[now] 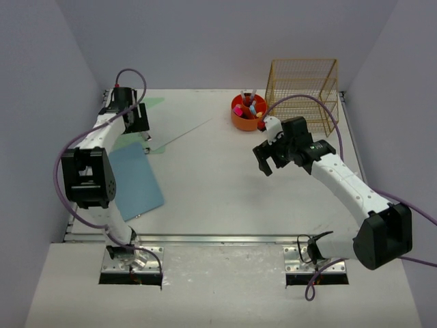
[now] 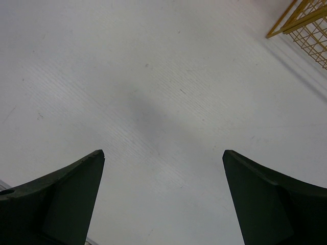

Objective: Organize the desk

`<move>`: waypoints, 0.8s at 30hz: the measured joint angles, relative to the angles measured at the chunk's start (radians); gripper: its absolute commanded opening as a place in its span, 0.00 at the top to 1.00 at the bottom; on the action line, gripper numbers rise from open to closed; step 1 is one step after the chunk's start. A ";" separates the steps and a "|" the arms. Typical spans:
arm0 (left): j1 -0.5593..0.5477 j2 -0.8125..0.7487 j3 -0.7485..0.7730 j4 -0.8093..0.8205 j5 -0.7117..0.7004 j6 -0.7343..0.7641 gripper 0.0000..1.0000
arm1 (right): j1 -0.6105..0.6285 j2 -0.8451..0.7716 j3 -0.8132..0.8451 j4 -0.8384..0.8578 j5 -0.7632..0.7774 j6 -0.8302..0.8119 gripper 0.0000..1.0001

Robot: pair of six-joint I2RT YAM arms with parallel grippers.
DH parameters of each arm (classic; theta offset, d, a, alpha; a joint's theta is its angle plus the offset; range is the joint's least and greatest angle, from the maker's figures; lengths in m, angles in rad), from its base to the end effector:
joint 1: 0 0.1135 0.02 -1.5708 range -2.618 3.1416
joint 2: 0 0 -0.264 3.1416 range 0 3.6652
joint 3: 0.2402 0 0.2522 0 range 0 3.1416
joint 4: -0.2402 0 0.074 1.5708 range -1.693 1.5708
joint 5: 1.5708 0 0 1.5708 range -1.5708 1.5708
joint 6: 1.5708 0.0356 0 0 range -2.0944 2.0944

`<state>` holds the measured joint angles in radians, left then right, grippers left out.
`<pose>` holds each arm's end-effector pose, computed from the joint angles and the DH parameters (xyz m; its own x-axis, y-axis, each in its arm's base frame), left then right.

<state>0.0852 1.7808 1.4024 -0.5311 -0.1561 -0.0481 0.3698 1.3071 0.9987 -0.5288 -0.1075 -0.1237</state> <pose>0.3900 0.0389 0.2508 -0.7768 -0.1140 -0.6193 -0.2168 0.9718 0.0930 0.2560 0.1033 0.2699 -0.6347 -0.3776 -0.6743 -0.5085 0.8611 -0.0035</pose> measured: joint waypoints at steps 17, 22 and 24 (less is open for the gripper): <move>-0.065 0.515 0.497 -0.188 -0.191 -0.354 0.37 | 0.000 0.003 -0.022 0.026 0.003 0.012 0.01; -0.050 0.516 0.486 -0.193 -0.194 -0.393 0.39 | 0.000 0.003 -0.027 0.027 0.003 0.012 0.01; -0.040 0.516 0.468 -0.192 -0.187 -0.405 0.39 | 0.000 0.005 -0.027 0.027 0.003 0.012 0.01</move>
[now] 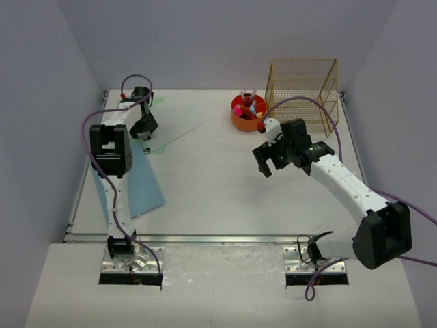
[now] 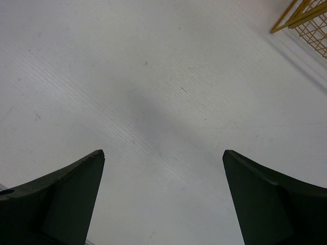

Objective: Organize the desk

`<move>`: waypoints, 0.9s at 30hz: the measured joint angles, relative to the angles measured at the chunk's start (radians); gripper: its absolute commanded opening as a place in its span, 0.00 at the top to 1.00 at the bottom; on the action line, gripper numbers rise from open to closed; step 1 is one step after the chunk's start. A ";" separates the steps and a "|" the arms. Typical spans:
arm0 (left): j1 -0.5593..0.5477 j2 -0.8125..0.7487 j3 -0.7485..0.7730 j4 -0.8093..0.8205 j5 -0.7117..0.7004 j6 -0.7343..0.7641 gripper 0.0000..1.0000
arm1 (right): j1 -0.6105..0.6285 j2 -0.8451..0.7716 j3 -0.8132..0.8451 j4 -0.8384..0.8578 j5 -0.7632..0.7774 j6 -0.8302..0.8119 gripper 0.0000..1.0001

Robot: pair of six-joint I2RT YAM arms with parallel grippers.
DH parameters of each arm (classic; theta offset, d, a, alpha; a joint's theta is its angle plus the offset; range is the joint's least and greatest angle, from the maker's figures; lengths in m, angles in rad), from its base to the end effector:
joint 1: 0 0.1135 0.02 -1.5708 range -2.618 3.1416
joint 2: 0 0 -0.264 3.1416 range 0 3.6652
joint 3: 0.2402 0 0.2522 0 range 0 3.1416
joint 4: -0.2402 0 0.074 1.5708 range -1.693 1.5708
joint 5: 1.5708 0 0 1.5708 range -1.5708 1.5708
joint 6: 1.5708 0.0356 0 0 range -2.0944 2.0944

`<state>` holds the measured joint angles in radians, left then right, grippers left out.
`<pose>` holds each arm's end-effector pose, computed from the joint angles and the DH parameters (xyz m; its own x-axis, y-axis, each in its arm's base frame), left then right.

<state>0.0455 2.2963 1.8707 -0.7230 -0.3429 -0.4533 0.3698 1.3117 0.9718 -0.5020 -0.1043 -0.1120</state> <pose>0.4861 0.0341 0.1664 -0.7402 -0.4466 -0.5027 -0.5613 0.8220 0.0963 0.2562 0.1033 0.2620 -0.6437 -0.3687 -0.6706 -0.4992 0.8665 0.0027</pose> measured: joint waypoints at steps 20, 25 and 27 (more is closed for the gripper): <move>0.048 0.030 0.012 0.037 0.117 -0.034 0.94 | 0.000 0.012 0.000 0.000 0.015 -0.001 0.01; 0.048 0.021 -0.002 0.056 0.126 -0.017 1.00 | 0.000 0.014 0.011 -0.002 0.015 -0.007 0.01; 0.048 0.002 -0.032 0.077 0.126 -0.008 1.00 | 0.000 0.016 0.025 -0.005 0.015 -0.014 0.01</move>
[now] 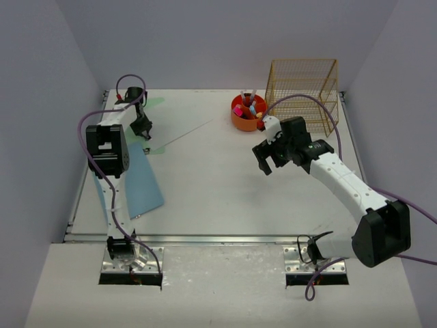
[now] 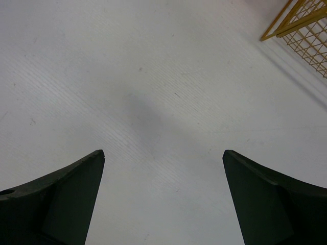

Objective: Organize the desk

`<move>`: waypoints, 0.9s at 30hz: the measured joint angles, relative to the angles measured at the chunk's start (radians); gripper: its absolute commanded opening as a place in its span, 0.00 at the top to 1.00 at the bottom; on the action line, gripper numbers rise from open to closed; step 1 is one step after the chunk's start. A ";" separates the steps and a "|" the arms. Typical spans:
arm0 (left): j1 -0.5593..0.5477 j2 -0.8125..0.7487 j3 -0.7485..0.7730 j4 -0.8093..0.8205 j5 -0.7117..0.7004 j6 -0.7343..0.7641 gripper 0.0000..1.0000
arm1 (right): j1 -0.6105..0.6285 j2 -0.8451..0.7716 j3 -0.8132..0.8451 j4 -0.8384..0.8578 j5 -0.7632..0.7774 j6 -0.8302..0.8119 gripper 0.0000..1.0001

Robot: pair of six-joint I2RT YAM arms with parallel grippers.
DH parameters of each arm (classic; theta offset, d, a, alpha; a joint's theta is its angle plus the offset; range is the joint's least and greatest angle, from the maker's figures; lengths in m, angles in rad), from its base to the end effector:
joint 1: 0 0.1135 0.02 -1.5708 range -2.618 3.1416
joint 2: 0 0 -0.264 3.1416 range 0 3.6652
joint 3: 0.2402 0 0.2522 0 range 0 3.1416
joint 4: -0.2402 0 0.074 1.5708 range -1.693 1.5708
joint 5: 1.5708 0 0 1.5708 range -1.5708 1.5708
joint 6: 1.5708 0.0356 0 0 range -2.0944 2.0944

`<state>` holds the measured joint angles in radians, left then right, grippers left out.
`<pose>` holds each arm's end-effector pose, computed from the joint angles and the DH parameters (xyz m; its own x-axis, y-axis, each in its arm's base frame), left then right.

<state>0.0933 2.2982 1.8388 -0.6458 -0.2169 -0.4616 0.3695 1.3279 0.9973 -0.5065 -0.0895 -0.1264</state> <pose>0.4877 0.0533 0.1587 -0.7132 -0.5036 -0.4876 -0.5638 0.8254 -0.0278 0.2609 0.1044 0.2657 -0.6347 -0.3804 -0.6726 -0.4995 0.8661 -0.0186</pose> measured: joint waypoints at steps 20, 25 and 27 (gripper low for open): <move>-0.029 -0.394 -0.268 0.344 -0.091 0.440 1.00 | 0.000 0.003 0.106 0.049 -0.024 -0.024 0.01; -0.115 -0.557 -0.524 0.599 -0.094 0.703 1.00 | 0.000 0.001 0.162 0.062 -0.050 -0.058 0.01; -0.159 -0.637 -0.628 0.669 -0.075 0.806 1.00 | 0.000 0.001 0.210 0.067 -0.055 -0.066 0.01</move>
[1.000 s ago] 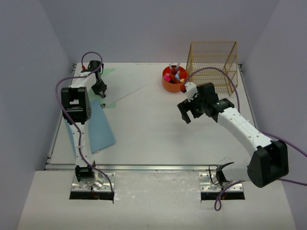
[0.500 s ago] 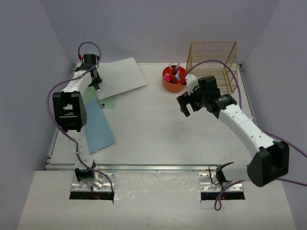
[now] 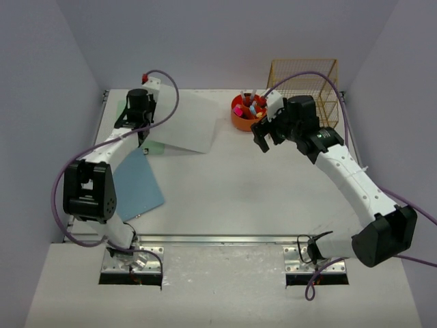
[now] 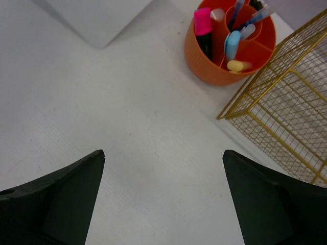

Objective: Organize the desk

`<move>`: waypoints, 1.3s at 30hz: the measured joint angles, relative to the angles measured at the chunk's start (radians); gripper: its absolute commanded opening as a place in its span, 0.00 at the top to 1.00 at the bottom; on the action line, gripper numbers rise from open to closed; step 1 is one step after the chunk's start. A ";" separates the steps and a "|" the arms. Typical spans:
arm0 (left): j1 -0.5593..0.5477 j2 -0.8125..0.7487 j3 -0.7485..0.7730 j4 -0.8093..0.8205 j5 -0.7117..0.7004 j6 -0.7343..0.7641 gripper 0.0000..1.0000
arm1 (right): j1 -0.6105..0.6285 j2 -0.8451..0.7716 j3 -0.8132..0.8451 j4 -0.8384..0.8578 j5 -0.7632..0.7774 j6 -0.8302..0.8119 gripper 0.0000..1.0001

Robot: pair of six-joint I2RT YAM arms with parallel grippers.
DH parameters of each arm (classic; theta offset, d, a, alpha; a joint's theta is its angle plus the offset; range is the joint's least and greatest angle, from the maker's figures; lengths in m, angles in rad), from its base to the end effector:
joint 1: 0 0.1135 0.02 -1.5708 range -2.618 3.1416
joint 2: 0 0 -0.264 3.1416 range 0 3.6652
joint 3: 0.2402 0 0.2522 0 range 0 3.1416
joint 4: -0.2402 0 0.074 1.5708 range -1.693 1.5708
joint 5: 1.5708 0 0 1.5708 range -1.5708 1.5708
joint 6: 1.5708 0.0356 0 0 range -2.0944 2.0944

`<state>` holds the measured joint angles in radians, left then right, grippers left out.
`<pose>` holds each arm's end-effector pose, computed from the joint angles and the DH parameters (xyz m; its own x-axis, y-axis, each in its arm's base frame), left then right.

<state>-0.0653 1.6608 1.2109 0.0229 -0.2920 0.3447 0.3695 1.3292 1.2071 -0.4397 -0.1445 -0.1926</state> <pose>0.3886 -0.0151 0.2792 -0.4562 0.3541 -0.8164 -0.0476 0.9064 0.4198 0.2776 0.1130 0.3414 -0.3974 -0.3570 -0.8453 -0.5574 0.8257 -0.0867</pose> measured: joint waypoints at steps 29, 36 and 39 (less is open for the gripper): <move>-0.066 -0.701 -0.523 0.319 0.866 1.015 1.00 | -0.080 0.223 0.765 -0.171 -0.251 0.051 0.14; -0.107 -0.768 -0.585 0.249 0.963 1.261 1.00 | 0.152 0.260 0.825 -0.342 -0.152 -0.063 0.14; -0.133 -0.777 -0.589 0.199 0.986 1.354 1.00 | 0.260 0.293 0.843 -0.397 -0.126 -0.085 0.17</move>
<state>-0.1988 0.8841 0.6224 0.2221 0.6936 1.6987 0.6290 1.6217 2.0505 -0.8372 -0.2703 -0.2773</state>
